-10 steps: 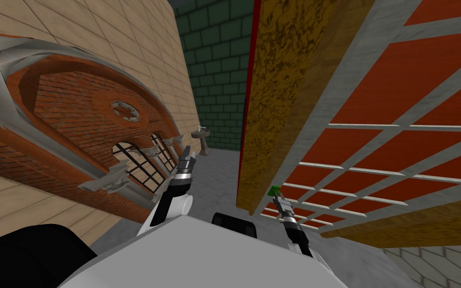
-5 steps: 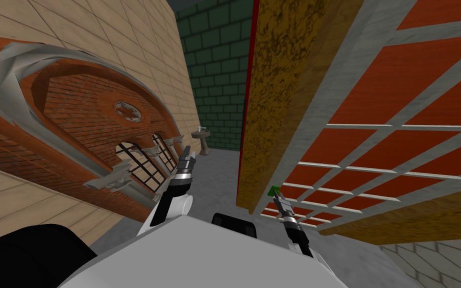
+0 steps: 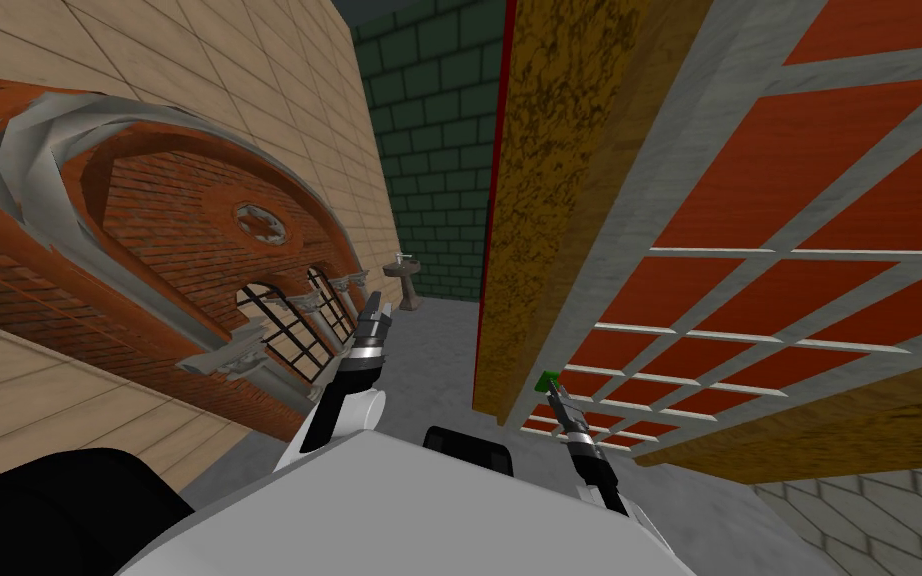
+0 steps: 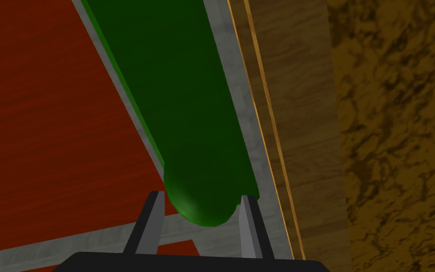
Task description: Pull the door open
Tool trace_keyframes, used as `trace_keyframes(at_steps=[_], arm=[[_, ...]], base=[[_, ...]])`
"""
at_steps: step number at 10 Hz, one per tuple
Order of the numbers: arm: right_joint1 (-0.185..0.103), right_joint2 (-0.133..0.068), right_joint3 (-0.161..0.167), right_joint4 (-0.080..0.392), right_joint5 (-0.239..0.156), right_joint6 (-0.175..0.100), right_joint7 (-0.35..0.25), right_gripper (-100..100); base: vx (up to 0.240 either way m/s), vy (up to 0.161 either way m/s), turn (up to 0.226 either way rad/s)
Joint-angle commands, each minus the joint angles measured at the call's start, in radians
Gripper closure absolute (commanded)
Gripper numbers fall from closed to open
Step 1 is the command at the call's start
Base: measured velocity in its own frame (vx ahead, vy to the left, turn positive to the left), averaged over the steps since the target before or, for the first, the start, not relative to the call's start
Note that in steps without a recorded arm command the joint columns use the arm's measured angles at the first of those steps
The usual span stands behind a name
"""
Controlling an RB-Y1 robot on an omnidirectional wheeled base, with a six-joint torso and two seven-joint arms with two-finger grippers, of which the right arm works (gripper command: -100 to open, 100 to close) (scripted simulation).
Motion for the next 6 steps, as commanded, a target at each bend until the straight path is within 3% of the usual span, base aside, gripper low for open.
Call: trace_keyframes(at_steps=[1,3,6], arm=[[-0.001,0.009,0.011,0.012,0.002,-0.002,-0.036,100],[-0.005,0.006,0.019,0.019,-0.003,-0.006,-0.099,100],[-0.005,0.006,0.019,0.019,-0.003,-0.006,-0.113,100]], base=[[-0.029,-0.007,-0.004],[-0.032,-0.002,0.007],[-0.014,0.002,-0.001]])
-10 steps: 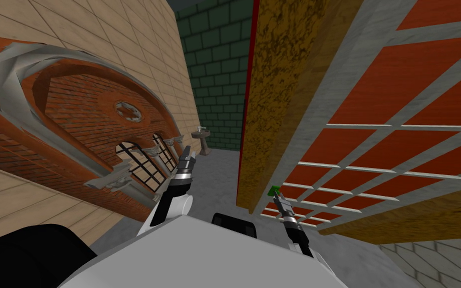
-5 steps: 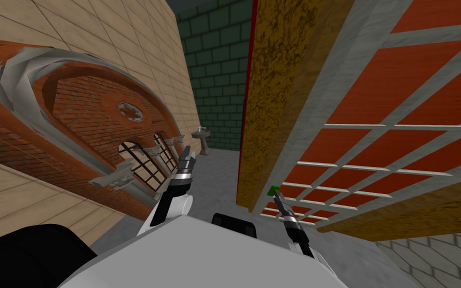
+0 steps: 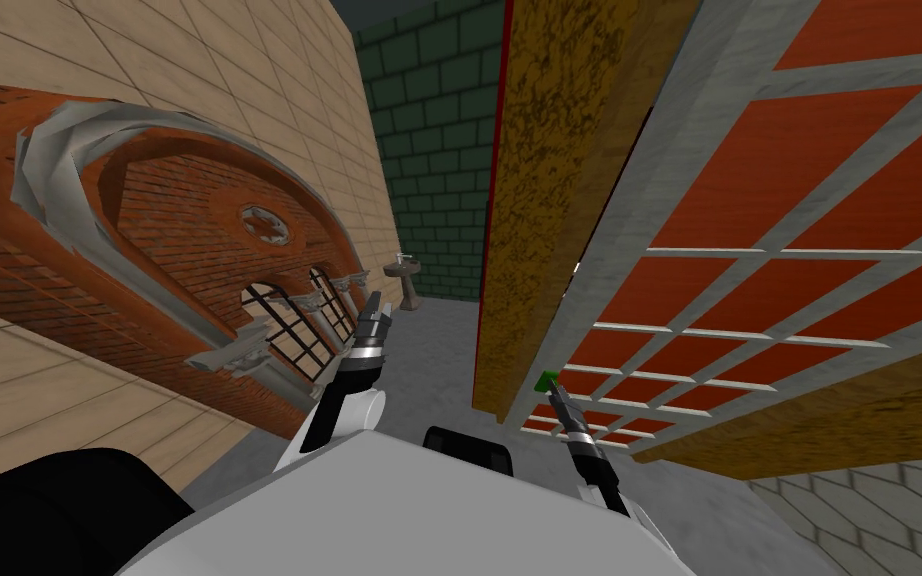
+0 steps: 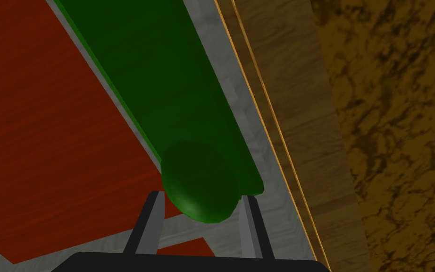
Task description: Pull the door open
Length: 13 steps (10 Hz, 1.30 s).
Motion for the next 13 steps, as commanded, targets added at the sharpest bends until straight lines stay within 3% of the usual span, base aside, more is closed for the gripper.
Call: trace_keyframes(at_steps=[1,4,6,10,13], arm=[[-0.01,0.01,0.015,0.031,0.001,-0.013,-0.038,100],[-0.016,0.006,0.025,0.04,-0.006,-0.018,-0.115,100],[-0.016,0.006,0.025,0.04,-0.006,-0.018,-0.12,100],[-0.024,-0.001,0.039,0.054,-0.017,-0.025,-0.238,100],[-0.027,-0.003,0.045,0.059,-0.021,-0.027,-0.284,100]], base=[[-0.015,-0.006,-0.002],[-0.026,-0.003,0.002],[-0.02,-0.006,0.003],[-0.022,-0.003,0.001],[-0.02,-0.008,0.006]])
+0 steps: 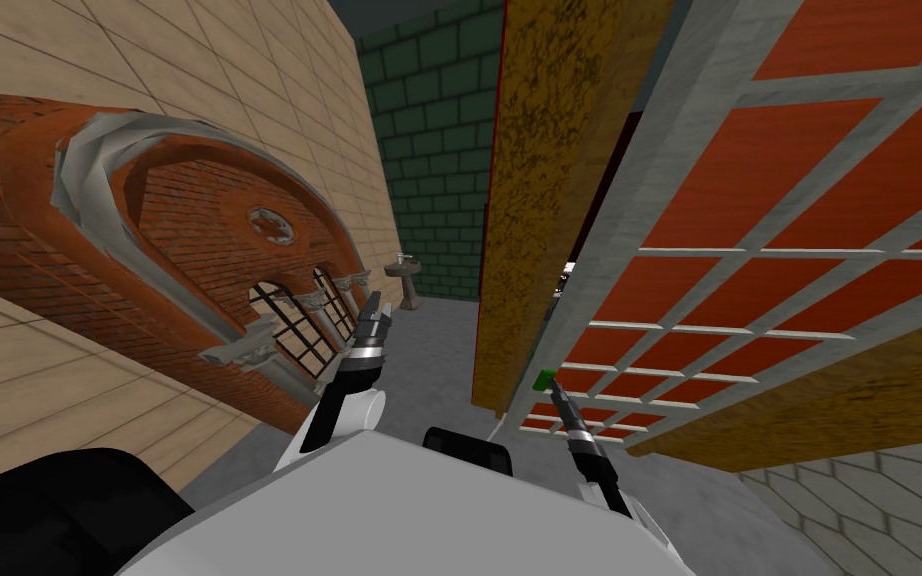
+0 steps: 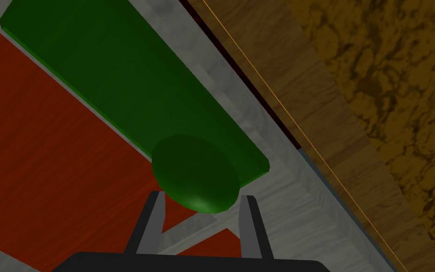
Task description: Pull the door open
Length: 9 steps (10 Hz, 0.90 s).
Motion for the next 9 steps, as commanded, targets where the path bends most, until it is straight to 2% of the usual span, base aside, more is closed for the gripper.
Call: trace_keyframes(at_steps=[1,3,4,5,7,8,9], arm=[[0.003,0.016,0.025,0.009,0.004,0.004,-0.05,100],[0.003,0.016,0.025,0.009,0.004,0.004,-0.054,100],[-0.001,0.014,0.03,0.015,0.0,0.001,-0.096,100],[-0.001,0.014,0.03,0.015,0.0,0.001,-0.096,100],[-0.007,0.009,0.041,0.025,-0.008,-0.004,-0.16,100],[-0.007,0.009,0.041,0.025,-0.008,-0.004,-0.179,100],[-0.009,0.009,0.041,0.045,-0.008,-0.004,-0.179,100]], base=[[-0.014,-0.006,-0.001],[-0.017,0.001,0.0],[-0.018,-0.007,-0.009],[-0.019,-0.007,0.01],[-0.025,-0.006,0.0],[-0.026,-0.003,-0.004],[-0.002,-0.004,0.031]])
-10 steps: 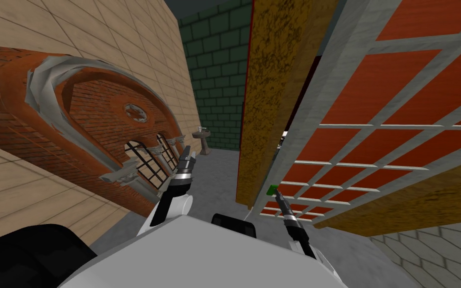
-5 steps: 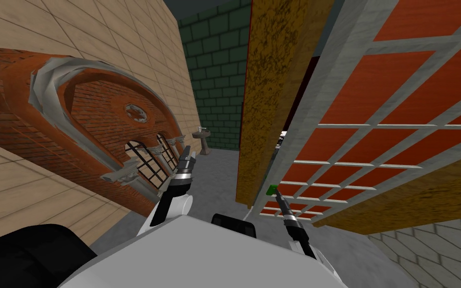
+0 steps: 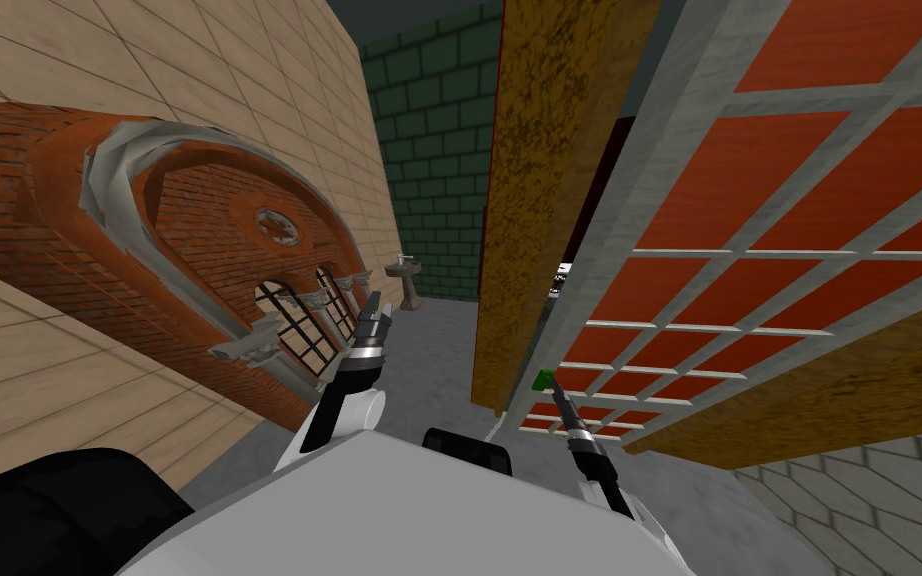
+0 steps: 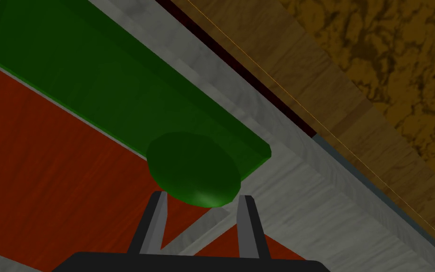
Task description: Pull the door open
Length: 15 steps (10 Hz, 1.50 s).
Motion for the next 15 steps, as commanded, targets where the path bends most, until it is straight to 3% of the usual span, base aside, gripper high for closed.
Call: trace_keyframes(at_steps=[1,2,5,8,10,11,15], arm=[[0.047,0.03,0.026,-0.05,0.014,0.049,-0.015,100],[0.043,0.027,0.032,-0.076,0.01,0.046,-0.057,100],[0.04,0.024,0.038,-0.07,0.005,0.043,-0.099,100],[0.033,0.019,0.05,-0.059,-0.004,0.037,-0.18,100],[0.033,0.019,0.05,-0.067,-0.004,0.037,-0.182,100],[0.029,0.017,0.057,-0.053,-0.008,0.034,-0.224,100],[0.029,0.017,0.057,-0.053,-0.008,0.034,-0.224,100]], base=[[0.007,-0.012,-0.012],[-0.006,0.001,-0.016],[-0.025,-0.005,0.002],[-0.016,-0.007,0.011],[-0.005,-0.001,-0.006],[-0.007,-0.003,-0.001],[-0.008,-0.003,0.007]])
